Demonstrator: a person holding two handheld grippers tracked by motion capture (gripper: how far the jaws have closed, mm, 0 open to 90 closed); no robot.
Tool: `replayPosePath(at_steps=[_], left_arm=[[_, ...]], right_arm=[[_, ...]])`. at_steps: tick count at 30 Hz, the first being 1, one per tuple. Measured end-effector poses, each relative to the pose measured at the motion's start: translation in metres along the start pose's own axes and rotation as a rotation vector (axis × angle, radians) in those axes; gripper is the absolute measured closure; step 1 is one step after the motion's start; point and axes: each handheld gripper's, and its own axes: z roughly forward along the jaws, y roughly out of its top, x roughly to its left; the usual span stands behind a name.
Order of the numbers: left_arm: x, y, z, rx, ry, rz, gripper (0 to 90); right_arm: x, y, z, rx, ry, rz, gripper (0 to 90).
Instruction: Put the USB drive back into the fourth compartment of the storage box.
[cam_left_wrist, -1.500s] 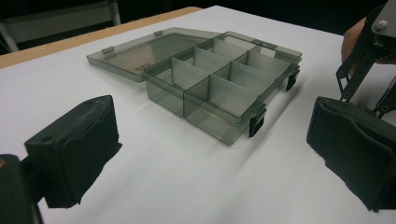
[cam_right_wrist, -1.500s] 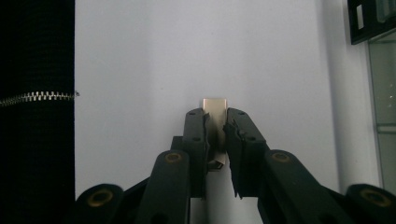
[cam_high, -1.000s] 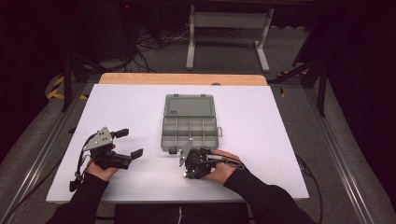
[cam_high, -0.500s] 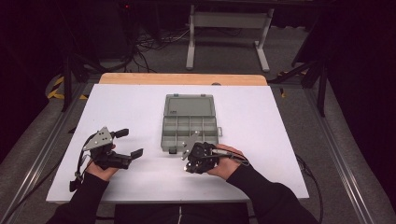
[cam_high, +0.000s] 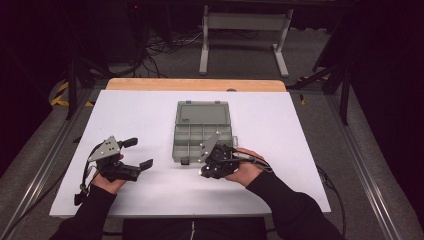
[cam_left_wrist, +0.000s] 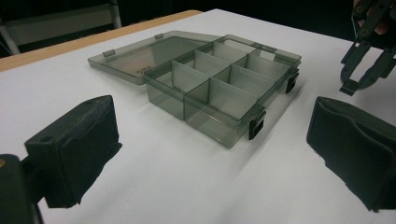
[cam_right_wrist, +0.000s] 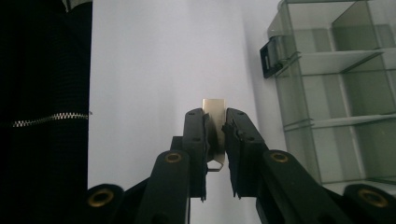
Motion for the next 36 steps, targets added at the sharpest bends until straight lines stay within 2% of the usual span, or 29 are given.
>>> replayPosePath(at_steps=[7, 13, 16, 22, 36], left_arm=[[0.000, 0.000, 0.000, 0.001, -0.001, 0.002, 3.2], [0.000, 0.000, 0.000, 0.000, 0.001, 0.001, 3.2], [0.000, 0.001, -0.001, -0.001, 0.002, 0.011, 3.2], [0.000, 0.000, -0.001, -0.003, 0.002, 0.001, 3.2], [0.000, 0.001, -0.002, -0.001, 0.005, 0.006, 3.2]], right_arm=[[-0.007, -0.001, -0.009, -0.030, -0.019, -0.002, 79.1], [-0.012, -0.002, -0.016, -0.047, -0.031, 0.017, 79.1], [-0.015, -0.002, -0.021, -0.054, -0.046, 0.018, 79.1], [-0.023, -0.004, -0.027, -0.063, -0.062, 0.039, 79.1], [-0.048, -0.009, -0.036, -0.074, -0.110, 0.097, 79.1]])
